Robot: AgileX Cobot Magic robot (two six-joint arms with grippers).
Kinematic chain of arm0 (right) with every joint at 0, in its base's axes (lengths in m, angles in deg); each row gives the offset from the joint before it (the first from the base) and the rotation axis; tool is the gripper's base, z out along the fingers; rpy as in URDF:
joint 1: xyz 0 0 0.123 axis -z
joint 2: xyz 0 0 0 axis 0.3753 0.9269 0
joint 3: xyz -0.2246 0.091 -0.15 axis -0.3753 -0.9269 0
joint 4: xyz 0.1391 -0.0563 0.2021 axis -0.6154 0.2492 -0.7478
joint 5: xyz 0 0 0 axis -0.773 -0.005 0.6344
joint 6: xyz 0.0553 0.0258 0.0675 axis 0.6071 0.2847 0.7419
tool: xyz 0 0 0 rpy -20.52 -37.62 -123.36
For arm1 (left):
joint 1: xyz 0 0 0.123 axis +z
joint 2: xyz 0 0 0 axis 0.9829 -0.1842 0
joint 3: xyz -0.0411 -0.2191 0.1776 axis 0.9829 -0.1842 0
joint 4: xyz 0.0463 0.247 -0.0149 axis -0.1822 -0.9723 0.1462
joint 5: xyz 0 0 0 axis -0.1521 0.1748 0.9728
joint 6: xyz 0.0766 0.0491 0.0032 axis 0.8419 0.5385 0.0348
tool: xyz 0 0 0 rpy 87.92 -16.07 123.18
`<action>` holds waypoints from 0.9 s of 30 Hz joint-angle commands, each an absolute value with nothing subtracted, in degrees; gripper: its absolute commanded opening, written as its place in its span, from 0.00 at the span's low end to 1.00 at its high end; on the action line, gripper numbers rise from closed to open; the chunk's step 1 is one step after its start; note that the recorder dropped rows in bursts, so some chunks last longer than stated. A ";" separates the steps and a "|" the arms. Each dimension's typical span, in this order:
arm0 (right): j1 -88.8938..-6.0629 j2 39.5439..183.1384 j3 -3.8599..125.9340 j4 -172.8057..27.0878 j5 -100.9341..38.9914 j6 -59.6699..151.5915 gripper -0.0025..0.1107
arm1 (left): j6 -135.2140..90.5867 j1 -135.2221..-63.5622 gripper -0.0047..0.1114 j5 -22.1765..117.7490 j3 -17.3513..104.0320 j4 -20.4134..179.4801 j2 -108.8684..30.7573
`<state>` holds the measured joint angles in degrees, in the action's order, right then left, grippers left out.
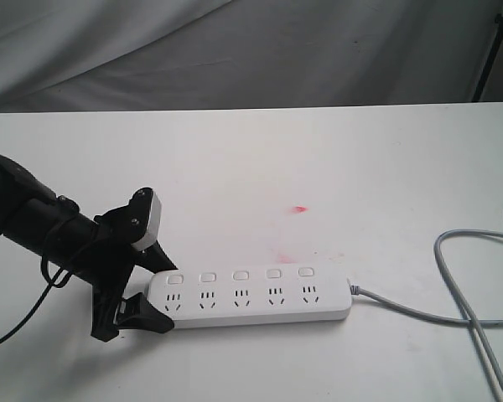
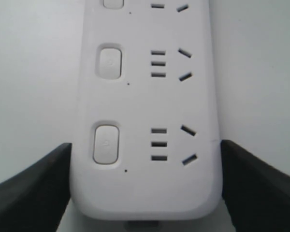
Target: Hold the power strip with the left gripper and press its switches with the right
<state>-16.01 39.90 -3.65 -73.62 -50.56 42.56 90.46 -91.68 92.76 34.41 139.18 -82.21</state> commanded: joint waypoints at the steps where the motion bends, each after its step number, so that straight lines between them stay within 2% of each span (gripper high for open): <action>1: -16.31 39.54 -3.86 -73.61 -50.52 42.62 0.23 | 90.65 -92.00 0.05 91.51 34.13 139.00 -82.02; 4: -16.31 39.54 -3.86 -73.61 -50.52 42.62 0.23 | 90.65 -92.00 0.13 91.51 34.13 139.26 -82.02; 7: -16.31 39.54 -3.86 -73.61 -50.52 42.62 0.23 | 90.65 -92.00 0.28 91.51 34.13 139.26 -82.02; 11: -16.31 39.54 -3.86 -73.61 -50.52 42.62 0.23 | 87.69 -92.00 0.55 91.51 34.13 139.26 -82.02; 14: -16.31 39.54 -3.86 -73.61 -50.52 42.62 0.23 | 86.23 -92.00 0.65 91.51 34.13 139.26 -82.02; 16: -16.31 39.54 -3.86 -73.61 -50.52 42.62 0.23 | 85.97 -92.00 0.68 91.51 34.13 139.26 -82.02; 27: -16.31 39.54 -3.86 -73.61 -50.52 42.62 0.23 | 78.44 -92.00 0.68 91.67 34.13 135.85 -82.02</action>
